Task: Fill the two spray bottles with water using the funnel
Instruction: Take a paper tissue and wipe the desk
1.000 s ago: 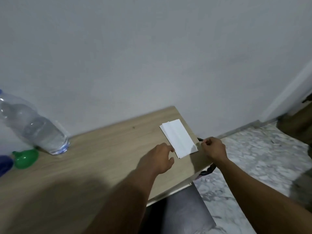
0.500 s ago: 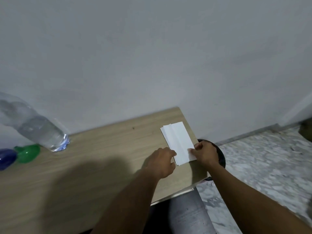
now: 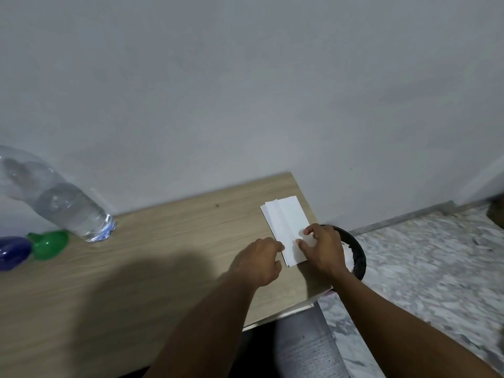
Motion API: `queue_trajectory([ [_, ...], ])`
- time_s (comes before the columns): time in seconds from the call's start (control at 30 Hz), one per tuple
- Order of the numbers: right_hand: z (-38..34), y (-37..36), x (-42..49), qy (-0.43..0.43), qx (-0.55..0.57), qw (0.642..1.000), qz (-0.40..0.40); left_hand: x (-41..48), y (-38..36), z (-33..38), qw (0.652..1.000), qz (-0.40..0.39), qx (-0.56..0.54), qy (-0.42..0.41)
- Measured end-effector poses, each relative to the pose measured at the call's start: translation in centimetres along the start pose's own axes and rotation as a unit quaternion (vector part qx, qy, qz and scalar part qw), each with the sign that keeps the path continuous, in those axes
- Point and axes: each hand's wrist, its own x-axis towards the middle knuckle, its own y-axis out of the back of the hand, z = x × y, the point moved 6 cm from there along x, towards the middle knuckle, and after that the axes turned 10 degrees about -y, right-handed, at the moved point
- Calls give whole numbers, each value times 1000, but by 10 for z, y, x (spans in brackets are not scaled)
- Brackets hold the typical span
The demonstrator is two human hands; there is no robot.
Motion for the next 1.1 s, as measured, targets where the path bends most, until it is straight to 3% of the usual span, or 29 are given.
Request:
queue_trajectory([
  [0.13,-9,-12,-2,0,-45,999,-32,0,3,-9,1000,-5,-13,20],
  [0.3,-16,-12,-4,6,-42,999,-13,0,5,-8,1000,-3,-16,26],
  [0.43,-16,-2,-3,-9,60,998,-7,2,7,-4,1000,-4,-10,17],
  [0.67,-4,19,5,-154,248,956,-30,5,10,6,1000,-9,-4,0],
  [0.8,-1,21,7,-185,266,943,-78,8,5,21,998,-28,33,-42],
  [1.1,-16,23,-4,-246,302,904,-178,7,-1,21,997,-56,46,-29],
])
